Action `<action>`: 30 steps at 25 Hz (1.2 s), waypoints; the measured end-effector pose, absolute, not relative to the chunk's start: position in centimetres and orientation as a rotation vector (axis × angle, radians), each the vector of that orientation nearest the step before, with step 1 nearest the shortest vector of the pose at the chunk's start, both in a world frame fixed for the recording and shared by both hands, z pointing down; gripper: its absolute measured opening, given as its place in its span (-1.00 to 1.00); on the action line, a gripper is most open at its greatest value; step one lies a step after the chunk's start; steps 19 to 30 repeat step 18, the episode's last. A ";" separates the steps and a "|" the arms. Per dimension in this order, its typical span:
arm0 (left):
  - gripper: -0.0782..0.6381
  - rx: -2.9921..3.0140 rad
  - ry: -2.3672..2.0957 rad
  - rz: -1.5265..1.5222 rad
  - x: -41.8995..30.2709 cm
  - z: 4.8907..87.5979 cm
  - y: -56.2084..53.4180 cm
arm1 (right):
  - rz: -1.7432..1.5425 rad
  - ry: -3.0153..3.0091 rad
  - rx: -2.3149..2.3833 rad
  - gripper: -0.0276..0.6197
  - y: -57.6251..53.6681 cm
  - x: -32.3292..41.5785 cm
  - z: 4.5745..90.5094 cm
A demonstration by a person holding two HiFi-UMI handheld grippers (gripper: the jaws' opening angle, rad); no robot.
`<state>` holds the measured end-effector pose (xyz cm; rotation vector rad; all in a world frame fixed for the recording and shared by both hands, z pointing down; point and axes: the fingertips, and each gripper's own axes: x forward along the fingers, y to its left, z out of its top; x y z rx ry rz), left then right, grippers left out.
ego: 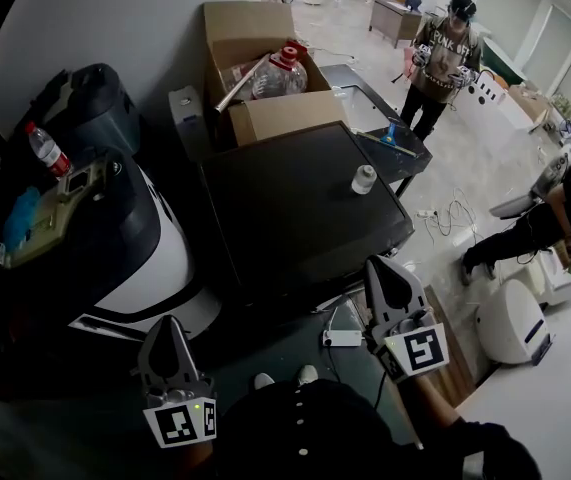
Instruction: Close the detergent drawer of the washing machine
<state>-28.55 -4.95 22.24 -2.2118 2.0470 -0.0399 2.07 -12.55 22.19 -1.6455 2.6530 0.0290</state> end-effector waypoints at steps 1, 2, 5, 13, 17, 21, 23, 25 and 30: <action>-0.74 -2.218 2.056 -0.041 -28.5 22.4 -4.9 | 0.045 2.644 -1.647 -0.82 -12.6 2.1 22.0; -0.74 -2.224 2.063 -0.042 -28.5 22.5 -4.9 | 0.061 2.635 -1.650 -0.82 -12.7 2.0 21.8; -0.74 -2.220 2.053 -0.044 -28.4 22.3 -4.7 | 0.069 2.631 -1.648 -0.82 -12.7 2.0 21.7; -0.74 -2.205 2.037 -0.051 -28.2 22.0 -4.8 | 0.047 2.657 -1.640 -0.82 -12.8 2.0 22.3; -0.74 -2.203 2.038 -0.051 -28.3 22.1 -5.0 | 0.019 2.706 -1.626 -0.82 -12.8 1.8 23.1; -0.75 -2.203 2.037 -0.051 -28.3 22.2 -5.1 | 0.026 2.702 -1.624 -0.82 -12.9 1.8 23.0; -0.75 -2.203 2.037 -0.051 -28.3 22.2 -5.1 | 0.026 2.702 -1.624 -0.82 -12.9 1.8 23.0; -0.75 -2.203 2.037 -0.051 -28.3 22.2 -5.1 | 0.026 2.702 -1.624 -0.82 -12.9 1.8 23.0; -0.75 -2.203 2.037 -0.051 -28.3 22.2 -5.1 | 0.026 2.702 -1.624 -0.82 -12.9 1.8 23.0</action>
